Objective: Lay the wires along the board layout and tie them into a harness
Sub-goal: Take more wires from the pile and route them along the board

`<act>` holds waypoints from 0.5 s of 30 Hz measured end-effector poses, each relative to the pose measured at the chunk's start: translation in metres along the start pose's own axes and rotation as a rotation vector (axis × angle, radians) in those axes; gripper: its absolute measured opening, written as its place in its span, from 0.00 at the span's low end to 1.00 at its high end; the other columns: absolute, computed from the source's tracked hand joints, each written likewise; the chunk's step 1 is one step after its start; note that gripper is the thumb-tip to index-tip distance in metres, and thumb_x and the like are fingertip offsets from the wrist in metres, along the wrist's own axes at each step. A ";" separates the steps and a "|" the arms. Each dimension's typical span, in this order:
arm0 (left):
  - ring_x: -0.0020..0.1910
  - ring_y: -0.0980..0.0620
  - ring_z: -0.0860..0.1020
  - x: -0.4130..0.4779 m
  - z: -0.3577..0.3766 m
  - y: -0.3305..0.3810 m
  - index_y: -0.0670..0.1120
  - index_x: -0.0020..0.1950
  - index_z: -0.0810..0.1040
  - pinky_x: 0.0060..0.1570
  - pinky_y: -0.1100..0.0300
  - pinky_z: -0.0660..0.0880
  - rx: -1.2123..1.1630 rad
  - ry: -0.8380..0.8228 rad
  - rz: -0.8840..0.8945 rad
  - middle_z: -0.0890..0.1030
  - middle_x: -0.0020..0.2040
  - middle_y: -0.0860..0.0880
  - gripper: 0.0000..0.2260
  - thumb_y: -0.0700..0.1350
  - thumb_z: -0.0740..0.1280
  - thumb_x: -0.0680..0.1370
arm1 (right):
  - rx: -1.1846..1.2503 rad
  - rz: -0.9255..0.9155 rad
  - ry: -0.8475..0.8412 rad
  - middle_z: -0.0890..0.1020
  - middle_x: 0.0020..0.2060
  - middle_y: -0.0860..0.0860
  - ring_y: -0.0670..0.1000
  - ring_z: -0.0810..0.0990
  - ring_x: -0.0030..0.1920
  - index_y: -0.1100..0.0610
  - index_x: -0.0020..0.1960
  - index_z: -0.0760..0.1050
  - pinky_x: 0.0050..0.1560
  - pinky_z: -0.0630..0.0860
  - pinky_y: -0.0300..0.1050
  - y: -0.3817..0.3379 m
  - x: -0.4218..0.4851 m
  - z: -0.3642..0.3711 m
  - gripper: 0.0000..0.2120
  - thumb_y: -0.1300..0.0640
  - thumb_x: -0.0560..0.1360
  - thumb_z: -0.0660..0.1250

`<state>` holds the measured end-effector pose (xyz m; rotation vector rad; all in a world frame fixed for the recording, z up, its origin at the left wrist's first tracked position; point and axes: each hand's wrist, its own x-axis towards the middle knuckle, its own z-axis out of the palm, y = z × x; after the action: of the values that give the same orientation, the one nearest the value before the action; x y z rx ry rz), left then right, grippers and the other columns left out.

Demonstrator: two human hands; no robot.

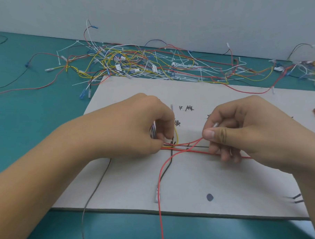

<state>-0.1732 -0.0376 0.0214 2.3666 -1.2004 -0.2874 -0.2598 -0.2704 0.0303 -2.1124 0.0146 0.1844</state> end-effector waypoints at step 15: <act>0.55 0.62 0.72 -0.002 0.005 -0.011 0.60 0.63 0.80 0.54 0.68 0.70 0.042 0.073 -0.021 0.73 0.54 0.62 0.21 0.48 0.77 0.71 | -0.097 -0.038 -0.004 0.84 0.31 0.51 0.48 0.75 0.28 0.47 0.41 0.84 0.32 0.74 0.48 0.004 0.002 -0.004 0.03 0.50 0.73 0.73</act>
<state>-0.1689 -0.0317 0.0117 2.4053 -1.1595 -0.1828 -0.2581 -0.2755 0.0285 -2.2077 -0.0373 0.1693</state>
